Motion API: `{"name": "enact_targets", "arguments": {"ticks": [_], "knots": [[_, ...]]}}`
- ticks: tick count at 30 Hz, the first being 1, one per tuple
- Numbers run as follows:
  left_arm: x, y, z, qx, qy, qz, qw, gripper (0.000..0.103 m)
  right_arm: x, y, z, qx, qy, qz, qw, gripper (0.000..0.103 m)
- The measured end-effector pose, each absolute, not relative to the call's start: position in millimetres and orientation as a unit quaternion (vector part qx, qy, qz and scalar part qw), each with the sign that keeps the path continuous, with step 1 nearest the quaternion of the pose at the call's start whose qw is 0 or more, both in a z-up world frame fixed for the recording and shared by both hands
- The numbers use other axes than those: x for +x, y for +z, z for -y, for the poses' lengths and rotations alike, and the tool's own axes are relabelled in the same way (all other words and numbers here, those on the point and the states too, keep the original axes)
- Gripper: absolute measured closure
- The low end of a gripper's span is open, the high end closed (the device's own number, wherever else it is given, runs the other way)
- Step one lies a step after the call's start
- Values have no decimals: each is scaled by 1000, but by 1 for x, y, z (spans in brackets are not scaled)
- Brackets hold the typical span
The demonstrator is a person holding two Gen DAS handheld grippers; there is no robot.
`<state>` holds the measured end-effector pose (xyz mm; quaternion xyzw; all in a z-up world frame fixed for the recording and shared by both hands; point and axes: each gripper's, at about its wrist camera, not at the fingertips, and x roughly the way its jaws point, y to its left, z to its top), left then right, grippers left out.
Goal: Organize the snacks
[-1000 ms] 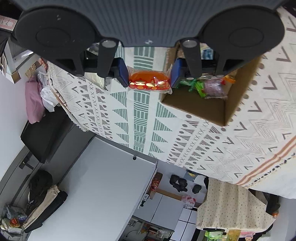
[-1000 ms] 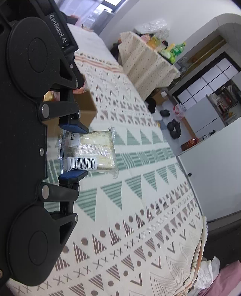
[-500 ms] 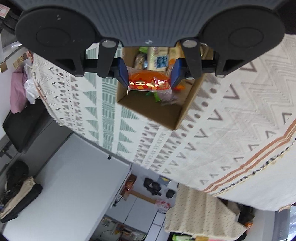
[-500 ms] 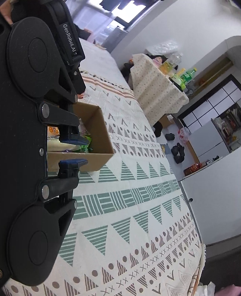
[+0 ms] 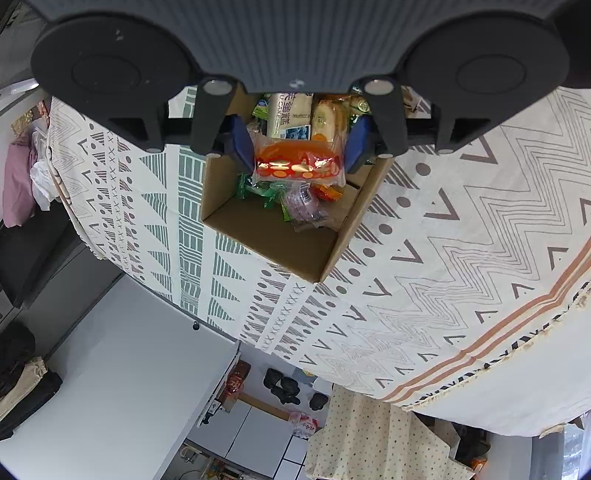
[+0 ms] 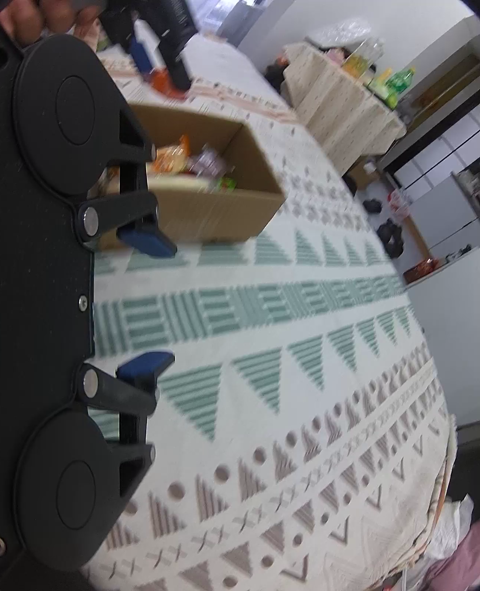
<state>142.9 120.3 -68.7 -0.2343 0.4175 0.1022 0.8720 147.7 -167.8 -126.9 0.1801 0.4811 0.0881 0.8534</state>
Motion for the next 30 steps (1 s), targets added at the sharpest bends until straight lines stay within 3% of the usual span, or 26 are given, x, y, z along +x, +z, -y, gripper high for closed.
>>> {"name": "enact_targets", "arguments": {"ticks": [3,6,16,23,25,30], "knots": [[143,-68,-120,-241,102,-417,871,45,141,-135,168,158,78,-505,845,24],[141,-64,-117,-240,101,-414,872,38,135,-143,165,131,73,-530,835,19],[130,-53,-105,-245,96,-405,876,29,120,-174,139,37,74,-589,804,15],[120,-45,-107,-255,98,-398,876,28,109,-192,131,12,81,-618,782,15],[117,-42,-109,-256,99,-393,878,28,106,-198,129,3,82,-625,776,17],[111,-37,-112,-263,98,-388,878,28,101,-216,126,-15,77,-643,762,50]]}}
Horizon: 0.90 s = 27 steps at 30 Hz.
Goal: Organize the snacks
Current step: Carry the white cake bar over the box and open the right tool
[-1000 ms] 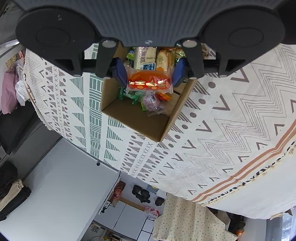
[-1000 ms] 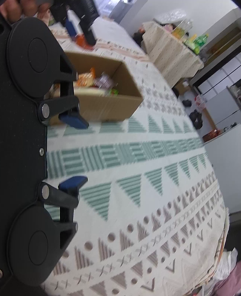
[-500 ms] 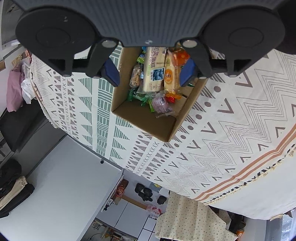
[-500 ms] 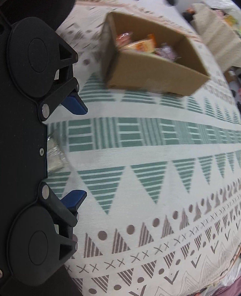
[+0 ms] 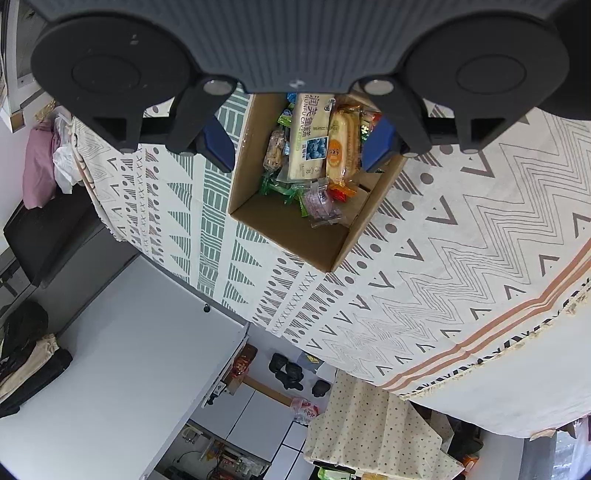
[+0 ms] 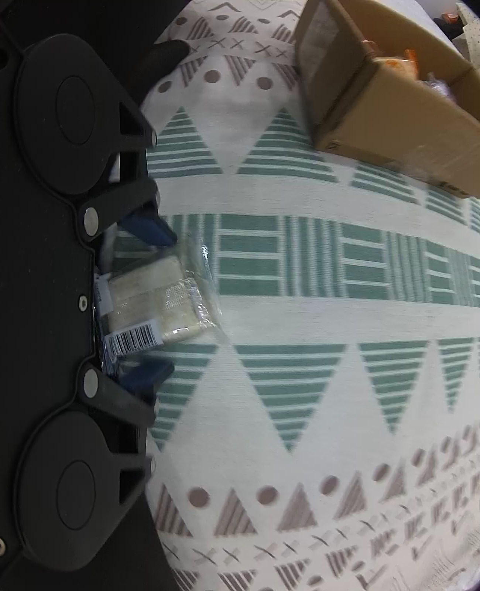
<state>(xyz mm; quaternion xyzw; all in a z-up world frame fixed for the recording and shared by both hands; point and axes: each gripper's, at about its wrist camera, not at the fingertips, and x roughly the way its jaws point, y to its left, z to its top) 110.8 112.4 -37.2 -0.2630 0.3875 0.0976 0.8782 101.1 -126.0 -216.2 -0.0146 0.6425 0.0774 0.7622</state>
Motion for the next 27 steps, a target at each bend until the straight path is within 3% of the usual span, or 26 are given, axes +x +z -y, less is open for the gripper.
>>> {"name": "enact_targets", "arguments": {"ticks": [8,18,27], "knots": [[104,-33,-120,-271,97,-380,879,28,100,-202,137,16,75,-605,793,57],[105,-31,-123,-267,97,-385,878,28,128,-148,157,80,71,-547,830,57],[110,-36,-136,-264,103,-395,874,21,151,-94,130,91,109,-493,858,57]]}}
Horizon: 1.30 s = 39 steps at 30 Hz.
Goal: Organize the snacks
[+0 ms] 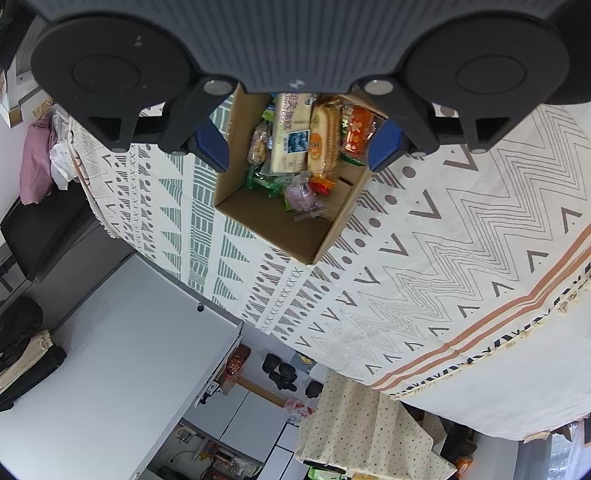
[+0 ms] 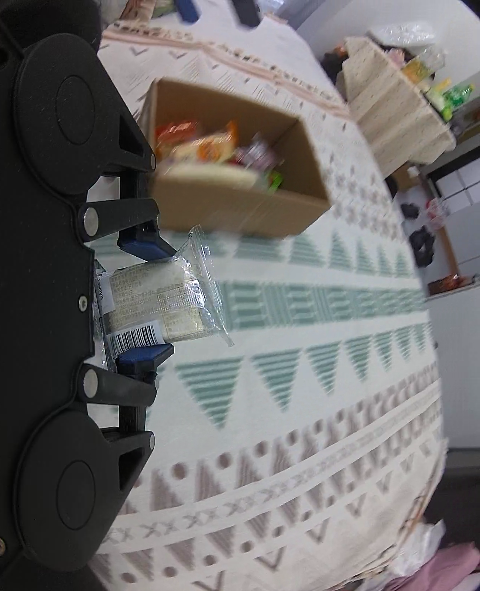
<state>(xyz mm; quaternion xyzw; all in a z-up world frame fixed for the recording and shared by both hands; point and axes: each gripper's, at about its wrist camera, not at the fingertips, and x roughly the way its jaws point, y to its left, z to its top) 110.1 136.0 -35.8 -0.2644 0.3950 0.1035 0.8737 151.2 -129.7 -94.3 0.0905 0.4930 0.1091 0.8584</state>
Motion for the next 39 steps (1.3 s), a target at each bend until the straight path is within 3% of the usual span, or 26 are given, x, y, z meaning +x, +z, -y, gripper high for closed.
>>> {"name": "enact_targets", "arguments": {"ticks": [25,30,39], "knots": [[129,-51,-182,-287,134,-407,857,14,210,-58,35,135,193,-449,862,57],[131,-53,-183,-286,141,-412,854,13,213,-56,38,157,196,-447,859,45],[128,-40,-159,-259,131,-415,863,8,195,-56,64,151,187,-447,862,38]]}}
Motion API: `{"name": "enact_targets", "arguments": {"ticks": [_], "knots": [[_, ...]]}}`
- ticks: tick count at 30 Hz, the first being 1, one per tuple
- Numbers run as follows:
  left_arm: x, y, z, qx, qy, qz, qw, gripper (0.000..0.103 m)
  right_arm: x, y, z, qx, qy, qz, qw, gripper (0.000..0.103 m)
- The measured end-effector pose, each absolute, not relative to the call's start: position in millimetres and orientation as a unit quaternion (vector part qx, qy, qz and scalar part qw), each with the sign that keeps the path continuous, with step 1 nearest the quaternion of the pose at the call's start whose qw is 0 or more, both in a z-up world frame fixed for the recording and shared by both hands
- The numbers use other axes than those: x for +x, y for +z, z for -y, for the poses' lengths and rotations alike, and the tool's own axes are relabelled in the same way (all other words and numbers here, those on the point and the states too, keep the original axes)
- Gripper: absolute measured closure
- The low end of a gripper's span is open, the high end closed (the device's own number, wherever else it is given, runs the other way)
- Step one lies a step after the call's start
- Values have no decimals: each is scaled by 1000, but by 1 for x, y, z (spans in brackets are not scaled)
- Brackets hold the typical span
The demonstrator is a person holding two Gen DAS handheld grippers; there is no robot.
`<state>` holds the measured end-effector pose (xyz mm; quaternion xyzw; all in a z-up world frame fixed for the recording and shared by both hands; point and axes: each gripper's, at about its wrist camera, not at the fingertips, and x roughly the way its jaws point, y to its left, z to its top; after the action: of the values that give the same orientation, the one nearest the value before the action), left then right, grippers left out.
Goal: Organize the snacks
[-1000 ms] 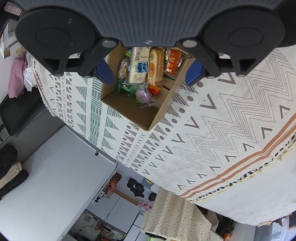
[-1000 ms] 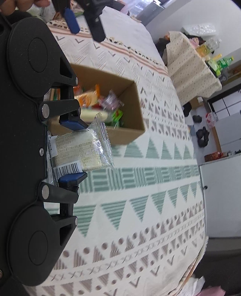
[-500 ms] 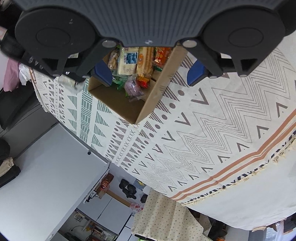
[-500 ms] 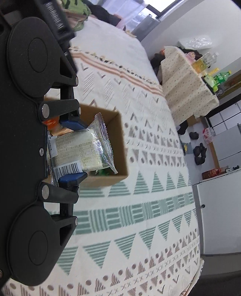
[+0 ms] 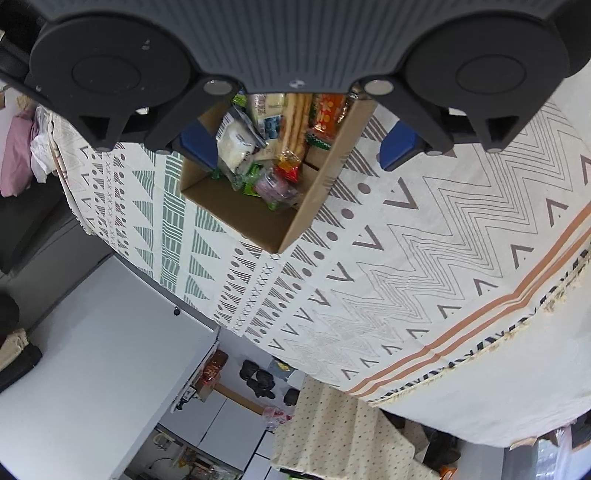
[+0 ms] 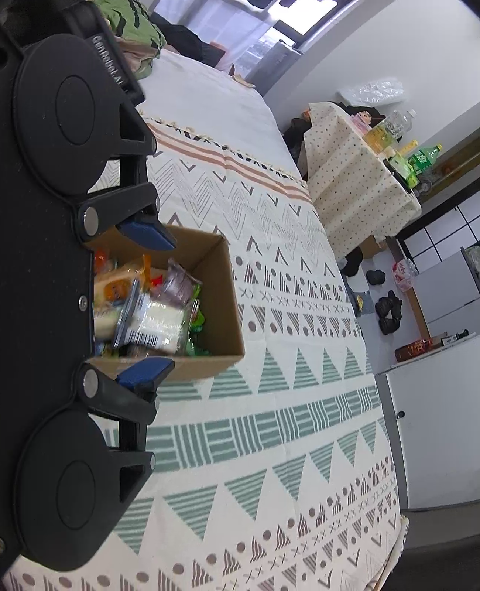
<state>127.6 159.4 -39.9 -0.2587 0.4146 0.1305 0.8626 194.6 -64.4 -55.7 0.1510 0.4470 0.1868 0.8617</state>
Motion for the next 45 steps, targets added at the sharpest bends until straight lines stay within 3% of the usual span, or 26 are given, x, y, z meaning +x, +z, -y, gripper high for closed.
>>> {"name": "enact_targets", "arguments": {"ticks": [13,19,21,26,45], "knots": [[109,-6,-111,-204,104,-408,884,6,154,-34,121,162,186,-422,872,25],[96,9,-88,-180,89,-397,896,0,136,-23,150,165,179,-401,883,16],[92,14,-81,-172,84,-394,899,0,130,-18,157,165,176,-393,888,8],[83,24,-69,-159,80,-394,902,0,116,-9,175,166,173,-379,894,0],[30,50,-31,-101,29,-374,922,0,63,17,214,124,145,-354,915,0]]}}
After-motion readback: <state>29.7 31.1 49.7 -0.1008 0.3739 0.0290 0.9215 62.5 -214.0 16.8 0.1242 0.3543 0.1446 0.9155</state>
